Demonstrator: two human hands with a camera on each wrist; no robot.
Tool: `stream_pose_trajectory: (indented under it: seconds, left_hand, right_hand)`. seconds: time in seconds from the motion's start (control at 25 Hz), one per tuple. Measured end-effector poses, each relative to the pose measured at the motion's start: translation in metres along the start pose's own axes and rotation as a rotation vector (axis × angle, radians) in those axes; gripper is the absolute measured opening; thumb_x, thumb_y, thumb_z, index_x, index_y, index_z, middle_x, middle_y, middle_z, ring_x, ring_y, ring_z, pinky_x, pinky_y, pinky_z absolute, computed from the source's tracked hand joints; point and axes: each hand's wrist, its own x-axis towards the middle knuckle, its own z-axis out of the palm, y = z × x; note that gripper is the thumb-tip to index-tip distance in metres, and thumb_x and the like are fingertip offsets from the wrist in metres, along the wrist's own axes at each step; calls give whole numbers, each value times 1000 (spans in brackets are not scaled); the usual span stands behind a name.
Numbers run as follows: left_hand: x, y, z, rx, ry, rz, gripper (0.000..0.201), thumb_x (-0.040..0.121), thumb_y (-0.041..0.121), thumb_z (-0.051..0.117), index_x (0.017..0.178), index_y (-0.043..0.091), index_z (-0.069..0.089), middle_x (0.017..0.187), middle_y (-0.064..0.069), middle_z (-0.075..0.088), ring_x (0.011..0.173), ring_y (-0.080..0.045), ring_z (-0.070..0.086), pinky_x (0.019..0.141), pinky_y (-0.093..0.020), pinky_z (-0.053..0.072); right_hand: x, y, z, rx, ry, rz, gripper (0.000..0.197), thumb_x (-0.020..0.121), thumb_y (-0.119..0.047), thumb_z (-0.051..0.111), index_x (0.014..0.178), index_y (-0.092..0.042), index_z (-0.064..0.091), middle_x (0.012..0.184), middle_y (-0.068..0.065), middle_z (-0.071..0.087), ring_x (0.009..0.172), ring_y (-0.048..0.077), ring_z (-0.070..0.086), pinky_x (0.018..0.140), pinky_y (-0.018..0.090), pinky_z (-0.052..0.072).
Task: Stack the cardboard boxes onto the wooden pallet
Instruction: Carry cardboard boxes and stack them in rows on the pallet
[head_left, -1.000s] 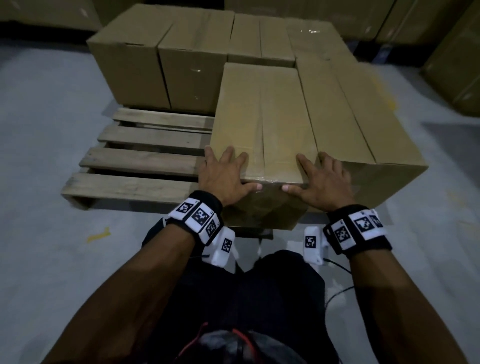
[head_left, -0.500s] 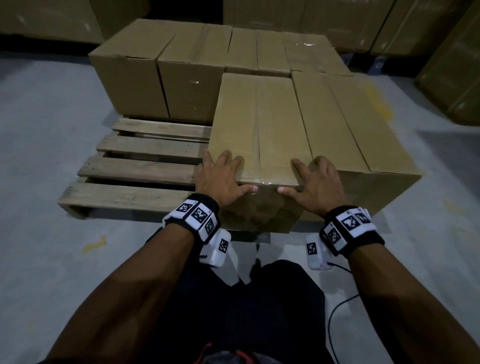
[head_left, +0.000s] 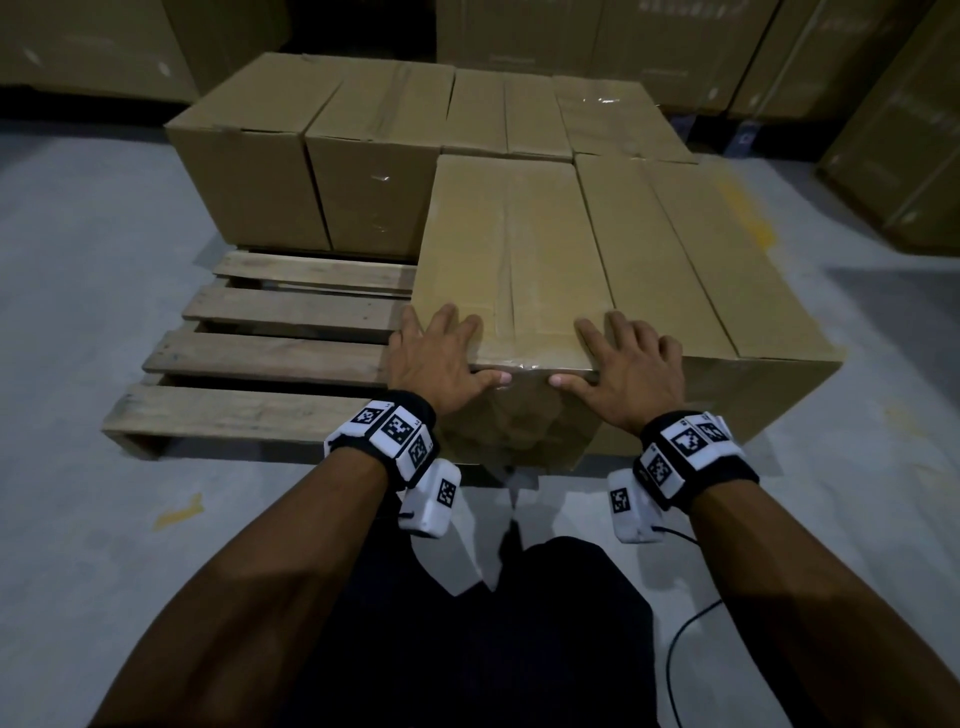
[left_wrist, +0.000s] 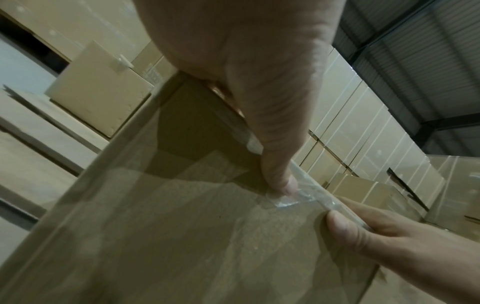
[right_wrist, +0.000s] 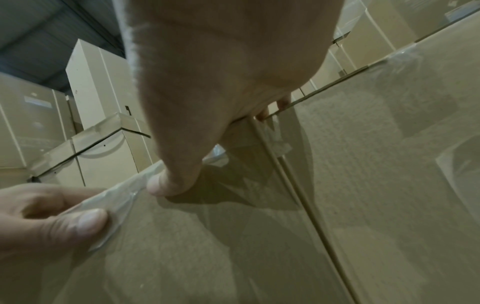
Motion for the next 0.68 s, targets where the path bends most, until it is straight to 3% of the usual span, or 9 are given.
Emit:
stream_pose_trajectory:
  seconds: [0.28,0.48,0.68]
  left_hand:
    - [13,-2,-3,-7,-11,0,91,81,82,45,154,33,21,165,0,13,147,-46,4,117,-59,21]
    - [16,-3,-2,-15,-5,3,91,81,82,45,154,34,22,165,1,12,148,-47,2,118,-59,18]
    - [19,-4,-2,8,-1,10,91,81,82,44,154,33,21,164,0,14,147,-46,4,117,-59,20]
  right_hand:
    - [13,-1,2,-32,26,23,84,84,-84,21,152,-35,18,159,7,21,134,35,32,102,49,31]
    - [16,-1,9,-6,60,23,97,75,-89,2,152,-34,22,157,8,26,137,34,31,106,50,30]
    - [18,-1,8,3,57,17,100,72,-88,-3,153,-33,21,159,9,24,139,34,29,108,50,30]
